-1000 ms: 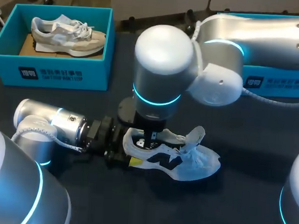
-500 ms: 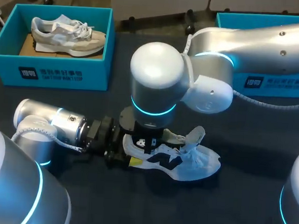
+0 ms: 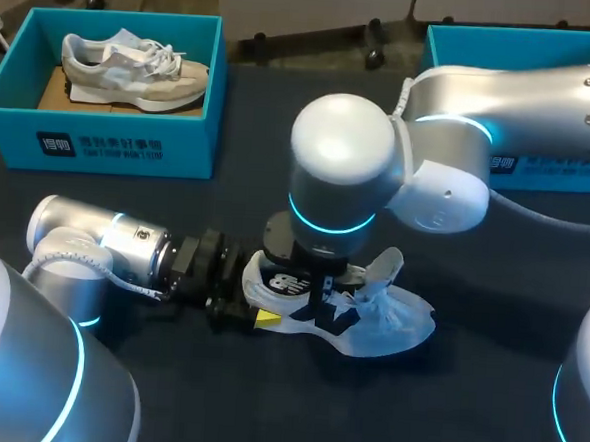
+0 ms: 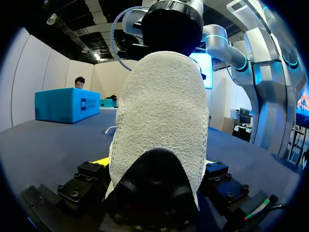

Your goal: Take the shoe out of the shoebox, open the shoe tongue, remove and reinsert the insole, then place the shoe into the shoebox

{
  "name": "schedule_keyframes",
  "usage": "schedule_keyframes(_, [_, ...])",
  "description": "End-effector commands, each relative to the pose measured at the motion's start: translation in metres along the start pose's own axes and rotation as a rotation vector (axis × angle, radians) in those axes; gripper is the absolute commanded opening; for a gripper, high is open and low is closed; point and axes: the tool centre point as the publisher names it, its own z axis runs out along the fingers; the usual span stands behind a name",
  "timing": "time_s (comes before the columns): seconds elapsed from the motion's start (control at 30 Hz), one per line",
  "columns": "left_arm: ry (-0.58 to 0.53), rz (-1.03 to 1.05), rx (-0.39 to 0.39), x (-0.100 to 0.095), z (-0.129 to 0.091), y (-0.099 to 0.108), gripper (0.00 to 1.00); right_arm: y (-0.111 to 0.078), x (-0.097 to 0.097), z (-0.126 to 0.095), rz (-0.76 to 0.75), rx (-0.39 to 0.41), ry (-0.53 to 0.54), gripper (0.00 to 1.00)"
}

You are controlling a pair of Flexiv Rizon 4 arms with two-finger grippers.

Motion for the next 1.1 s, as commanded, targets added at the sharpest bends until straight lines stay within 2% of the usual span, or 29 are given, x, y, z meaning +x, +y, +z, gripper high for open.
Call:
schedule_keyframes(0.03, [0.0,0.0,0.001,-0.001,0.001,0.002,0.0,-0.012,-0.003,0.001,0.015,-0.015,0.006,0.0])
schedule_keyframes(0.27, [0.0,0.0,0.001,-0.001,0.001,0.002,0.0,-0.022,-0.009,0.002,0.036,-0.013,0.006,0.0])
schedule_keyframes(0.3, [0.0,0.0,0.001,-0.001,0.001,0.002,0.0,-0.022,-0.009,0.002,0.038,-0.017,0.01,0.03])
schedule_keyframes(0.33, [0.0,0.0,0.001,-0.001,0.001,0.002,0.0,-0.023,-0.009,0.003,0.037,-0.015,0.014,0.14])
schedule_keyframes(0.43, [0.0,0.0,0.001,-0.001,0.001,0.002,0.0,-0.022,-0.008,0.005,0.036,-0.017,0.023,0.23])
schedule_keyframes(0.5, [0.0,0.0,0.001,-0.001,0.001,0.002,0.0,-0.022,-0.008,0.007,0.036,-0.019,0.033,0.35])
schedule_keyframes(0.53, [0.0,0.0,0.001,-0.001,0.001,0.002,0.0,-0.022,-0.008,0.008,0.036,-0.017,0.037,0.36])
schedule_keyframes(1.1, [0.0,0.0,0.001,-0.001,0.001,0.002,0.0,-0.015,0.006,0.034,0.055,-0.018,0.141,0.32])
